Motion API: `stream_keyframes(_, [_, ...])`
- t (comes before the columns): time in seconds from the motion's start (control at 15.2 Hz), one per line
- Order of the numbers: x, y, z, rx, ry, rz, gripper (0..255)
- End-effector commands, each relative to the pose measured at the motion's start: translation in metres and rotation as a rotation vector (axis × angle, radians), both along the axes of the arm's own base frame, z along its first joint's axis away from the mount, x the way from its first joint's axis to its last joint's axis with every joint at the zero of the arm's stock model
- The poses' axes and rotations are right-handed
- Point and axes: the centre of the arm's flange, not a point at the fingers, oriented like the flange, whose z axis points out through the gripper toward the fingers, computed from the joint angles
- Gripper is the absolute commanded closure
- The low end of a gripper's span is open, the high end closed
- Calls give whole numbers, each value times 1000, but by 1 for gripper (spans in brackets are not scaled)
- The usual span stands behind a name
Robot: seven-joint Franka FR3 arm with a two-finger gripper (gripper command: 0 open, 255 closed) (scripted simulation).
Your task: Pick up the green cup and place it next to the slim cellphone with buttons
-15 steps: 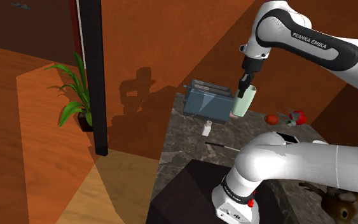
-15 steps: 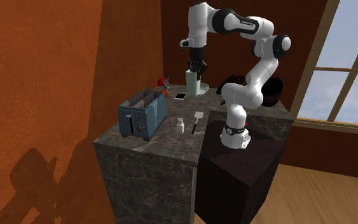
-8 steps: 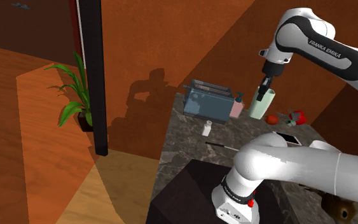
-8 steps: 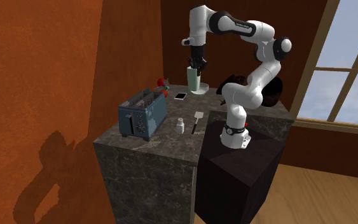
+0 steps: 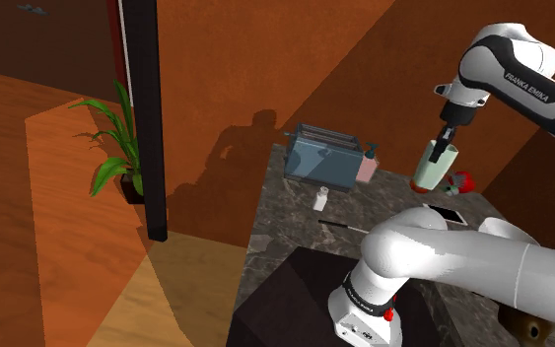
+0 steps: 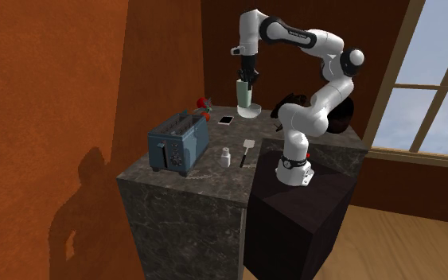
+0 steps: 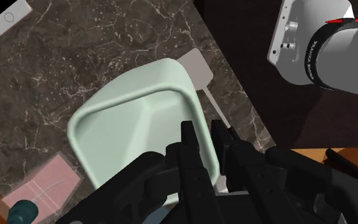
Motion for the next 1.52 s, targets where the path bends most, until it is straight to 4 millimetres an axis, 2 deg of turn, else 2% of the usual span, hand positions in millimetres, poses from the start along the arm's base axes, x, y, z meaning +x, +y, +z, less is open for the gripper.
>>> stream_keyframes(0.0, [-19, -19, -2, -1, 2, 1, 255])
stream_keyframes(1.39, [-233, -200, -1, -1, 2, 1, 255])
stream_keyframes(1.45, [-233, -200, -6, -1, 2, 1, 255])
